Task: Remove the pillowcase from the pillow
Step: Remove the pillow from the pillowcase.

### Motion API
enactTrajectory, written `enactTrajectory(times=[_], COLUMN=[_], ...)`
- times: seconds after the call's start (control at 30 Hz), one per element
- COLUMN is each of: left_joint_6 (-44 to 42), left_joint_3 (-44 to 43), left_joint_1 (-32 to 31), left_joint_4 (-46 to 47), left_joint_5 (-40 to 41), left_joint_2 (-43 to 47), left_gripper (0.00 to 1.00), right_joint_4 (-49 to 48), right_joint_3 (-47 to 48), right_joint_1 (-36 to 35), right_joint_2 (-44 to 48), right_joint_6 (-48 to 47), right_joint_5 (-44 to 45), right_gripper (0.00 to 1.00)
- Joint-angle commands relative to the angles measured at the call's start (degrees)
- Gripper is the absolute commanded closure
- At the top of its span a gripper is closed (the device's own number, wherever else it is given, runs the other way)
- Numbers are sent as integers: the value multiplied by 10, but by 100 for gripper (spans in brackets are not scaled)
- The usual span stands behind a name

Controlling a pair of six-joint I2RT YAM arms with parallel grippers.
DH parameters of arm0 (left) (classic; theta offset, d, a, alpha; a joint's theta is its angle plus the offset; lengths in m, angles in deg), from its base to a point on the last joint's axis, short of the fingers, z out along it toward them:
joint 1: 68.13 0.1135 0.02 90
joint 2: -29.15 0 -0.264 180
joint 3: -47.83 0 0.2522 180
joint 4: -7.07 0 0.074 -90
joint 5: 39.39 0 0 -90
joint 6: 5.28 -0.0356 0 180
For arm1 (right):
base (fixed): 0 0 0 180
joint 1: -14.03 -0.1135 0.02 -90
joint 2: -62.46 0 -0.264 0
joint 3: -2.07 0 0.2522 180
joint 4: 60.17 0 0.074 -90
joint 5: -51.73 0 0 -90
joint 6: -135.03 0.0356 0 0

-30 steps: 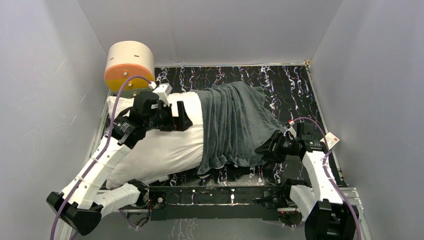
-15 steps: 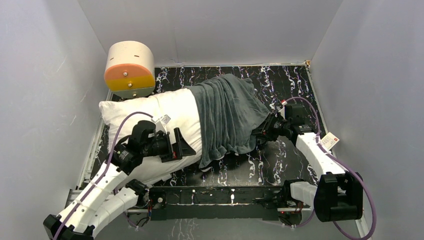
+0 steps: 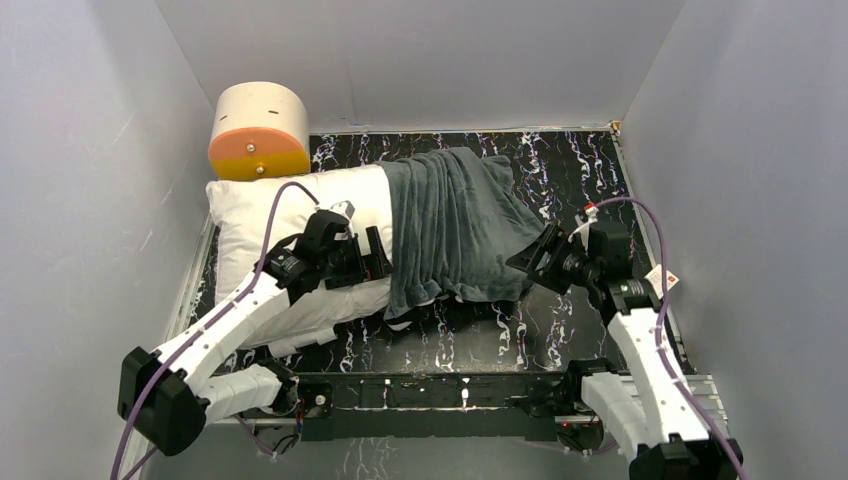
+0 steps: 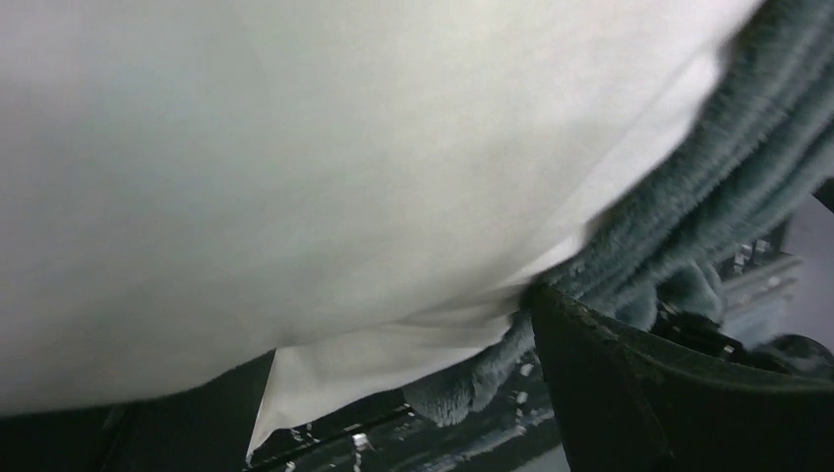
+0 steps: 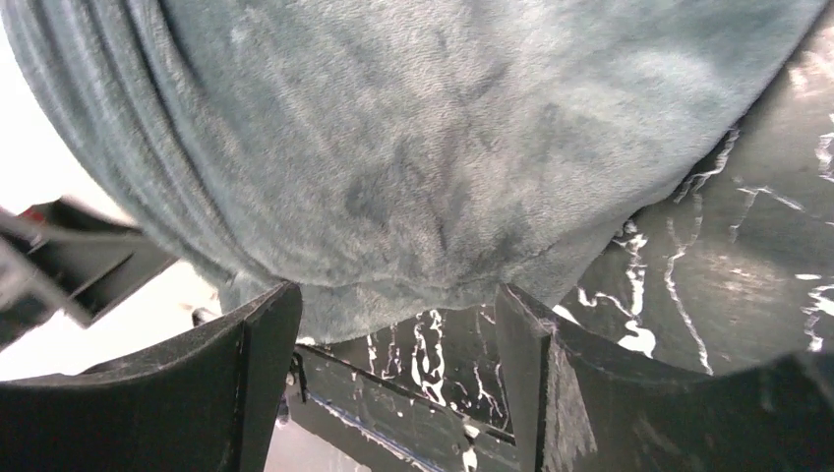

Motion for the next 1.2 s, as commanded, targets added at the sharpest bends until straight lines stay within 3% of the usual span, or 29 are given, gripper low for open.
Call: enactTrajectory(times=[0.0,0.07,0.1,0.17,0.37,0.5,0.6,0.67,0.7,0.87,1.03,1.17], left_joint_6=[-62,-61,-57,-55,-62,-67,-68,-66,-65,-3,-2,-7], left_joint_3=[11,13,16,23,33,35,34,38,37,18,46,49], left_joint_1=[3,-5,-7,-9,-12,-12,-13,-13,-12,8,11,12], left_joint_4=[-33,-39,-41,-40,-22,-9,-12,-15,-21,-126,-94,-93], left_joint_5=[144,175,191,206,207,202,207,221,233,369,338,316], left_joint_2=[-59,-75,-81,-87,-84,-81,-78,-72,-71,-128,-121,-117], left_gripper=[6,12,24,42,74,98,100,100,100,100,100,100], right_joint_4=[-96,-176,-191,-188,-274,-348,-379,-323,-283,-144,-96,-85], right_joint_3=[-100,-140,-147,-142,-152,-187,-200,-170,-140,-72,-50,-17], right_joint_1=[-1,-2,-5,-15,-70,-87,-87,-87,-87,-87,-85,-73], right_joint_2=[68,60,48,17,-63,-87,-71,-56,-47,-9,23,7], right_joint_6=[90,140,146,131,133,165,161,130,107,50,18,-14], right_joint_5=[-129,-183,-191,-176,-140,-31,54,130,162,365,544,575], right_gripper=[20,20,20,19,23,44,67,84,87,86,95,100])
